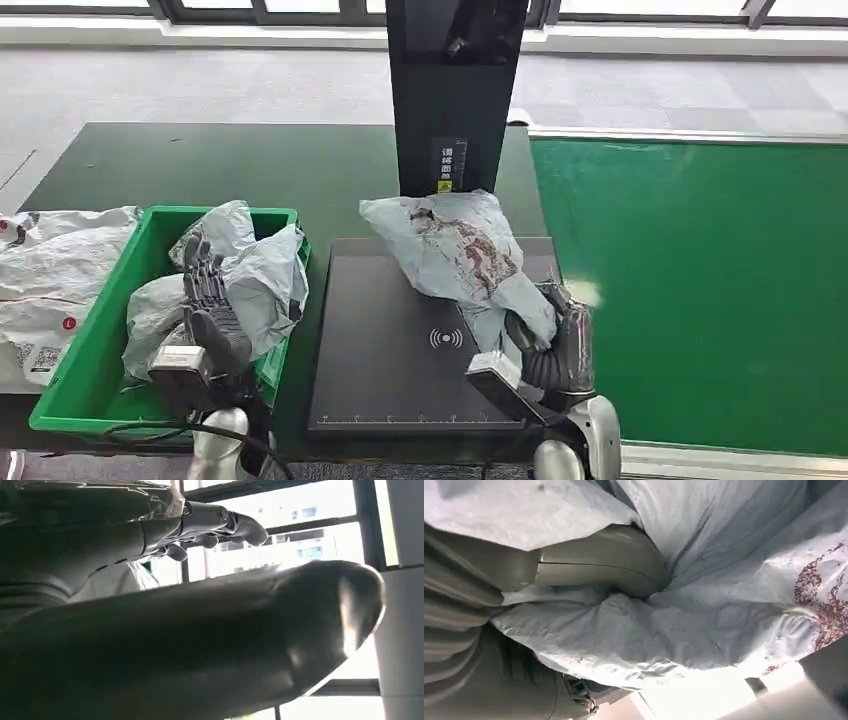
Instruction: Moved the parcel from conveyor to table for the left to box.
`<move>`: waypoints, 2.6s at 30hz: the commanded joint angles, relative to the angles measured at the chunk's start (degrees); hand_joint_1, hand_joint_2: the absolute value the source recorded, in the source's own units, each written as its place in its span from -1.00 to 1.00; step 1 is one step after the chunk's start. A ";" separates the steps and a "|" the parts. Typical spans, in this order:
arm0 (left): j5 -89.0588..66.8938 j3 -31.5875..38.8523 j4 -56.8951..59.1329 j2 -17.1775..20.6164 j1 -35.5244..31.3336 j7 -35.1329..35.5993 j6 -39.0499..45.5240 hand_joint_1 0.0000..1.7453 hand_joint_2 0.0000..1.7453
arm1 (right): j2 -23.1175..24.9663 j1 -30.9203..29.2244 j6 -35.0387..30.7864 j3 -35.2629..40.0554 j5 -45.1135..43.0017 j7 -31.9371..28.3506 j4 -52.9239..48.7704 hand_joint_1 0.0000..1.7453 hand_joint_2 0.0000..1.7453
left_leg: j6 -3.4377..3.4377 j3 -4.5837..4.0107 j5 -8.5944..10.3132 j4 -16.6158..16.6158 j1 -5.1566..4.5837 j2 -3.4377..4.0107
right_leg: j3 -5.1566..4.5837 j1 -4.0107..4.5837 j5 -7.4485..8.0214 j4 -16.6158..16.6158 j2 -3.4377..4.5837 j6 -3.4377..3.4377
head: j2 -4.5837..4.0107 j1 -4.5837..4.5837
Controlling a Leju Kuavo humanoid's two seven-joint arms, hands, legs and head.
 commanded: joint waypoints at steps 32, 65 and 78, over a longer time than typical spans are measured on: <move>0.71 -3.50 3.51 1.81 -0.48 0.70 0.93 -1.00 -1.00 | 2.21 -11.88 5.17 0.25 -2.64 0.72 27.32 -1.00 1.00 | -0.02 -0.01 0.04 -0.04 0.02 0.10 | -0.03 0.02 0.04 -0.03 0.02 -0.03 | 0.00 0.00; -18.56 -9.09 -3.37 1.89 5.25 9.37 0.70 -1.00 -1.00 | -1.90 3.38 18.17 0.45 0.42 6.31 -1.17 -1.00 1.00 | -0.03 -0.03 0.04 -0.10 0.01 0.01 | -0.04 0.02 0.01 -0.12 -0.15 -0.05 | 0.00 0.00; -21.49 -9.21 -2.38 1.47 4.34 10.26 -1.87 -1.00 -1.00 | -1.24 5.40 18.70 -0.50 4.91 9.09 -5.76 -1.00 1.00 | -0.01 -0.04 0.00 -0.05 0.01 0.05 | -0.06 0.02 -0.01 -0.07 -0.07 -0.03 | 0.00 0.00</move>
